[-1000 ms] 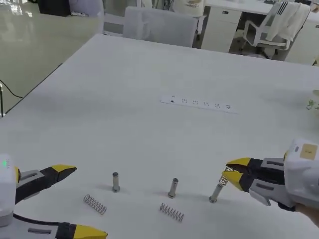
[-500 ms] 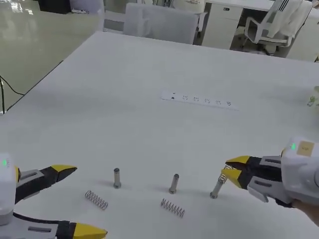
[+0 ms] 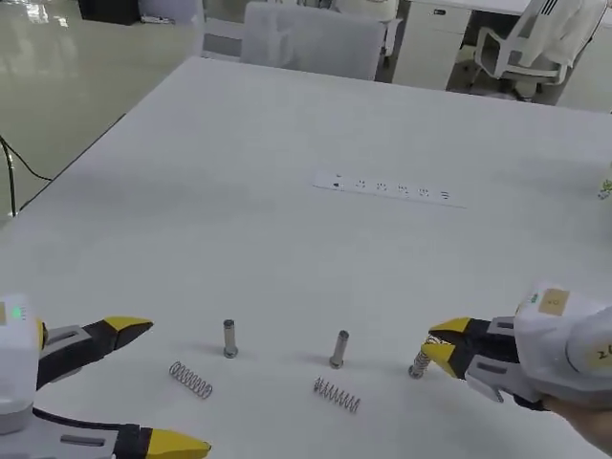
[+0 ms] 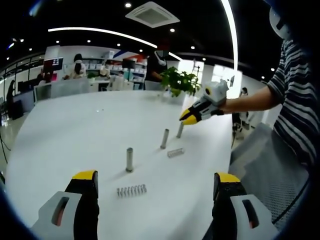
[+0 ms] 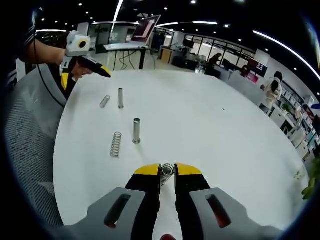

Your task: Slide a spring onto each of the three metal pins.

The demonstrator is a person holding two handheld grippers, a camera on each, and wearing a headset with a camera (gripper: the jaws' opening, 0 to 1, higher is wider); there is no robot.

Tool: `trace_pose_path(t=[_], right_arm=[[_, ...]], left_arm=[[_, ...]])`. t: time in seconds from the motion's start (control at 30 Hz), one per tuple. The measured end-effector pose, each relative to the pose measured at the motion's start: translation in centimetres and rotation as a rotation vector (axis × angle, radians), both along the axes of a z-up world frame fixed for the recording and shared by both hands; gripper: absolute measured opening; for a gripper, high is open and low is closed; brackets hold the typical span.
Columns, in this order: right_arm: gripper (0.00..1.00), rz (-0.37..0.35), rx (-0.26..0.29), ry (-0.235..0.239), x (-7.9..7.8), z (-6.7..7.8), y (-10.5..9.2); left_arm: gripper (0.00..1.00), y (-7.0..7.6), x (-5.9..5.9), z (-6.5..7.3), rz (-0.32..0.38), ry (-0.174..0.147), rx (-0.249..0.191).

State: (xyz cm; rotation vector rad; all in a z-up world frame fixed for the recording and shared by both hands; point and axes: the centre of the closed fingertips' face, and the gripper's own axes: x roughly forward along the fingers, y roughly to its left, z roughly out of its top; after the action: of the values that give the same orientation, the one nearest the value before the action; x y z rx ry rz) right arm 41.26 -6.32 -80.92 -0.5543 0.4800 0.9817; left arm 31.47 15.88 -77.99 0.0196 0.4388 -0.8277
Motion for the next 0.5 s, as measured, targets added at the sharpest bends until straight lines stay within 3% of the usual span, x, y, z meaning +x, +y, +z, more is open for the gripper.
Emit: trace_pose_path(t=[0.13,0.5], right_arm=[[0.08,0.002,-0.019,0.008,-0.26,-0.92,-0.12],[0.08,0.007,-0.019,0.009,-0.11,-0.72,-0.11]], left_arm=[[0.93,0.10,-0.03,0.01,0.007,0.002,-0.004],[0.92,-0.11,0.01,-0.04,0.005,0.006,-0.004]])
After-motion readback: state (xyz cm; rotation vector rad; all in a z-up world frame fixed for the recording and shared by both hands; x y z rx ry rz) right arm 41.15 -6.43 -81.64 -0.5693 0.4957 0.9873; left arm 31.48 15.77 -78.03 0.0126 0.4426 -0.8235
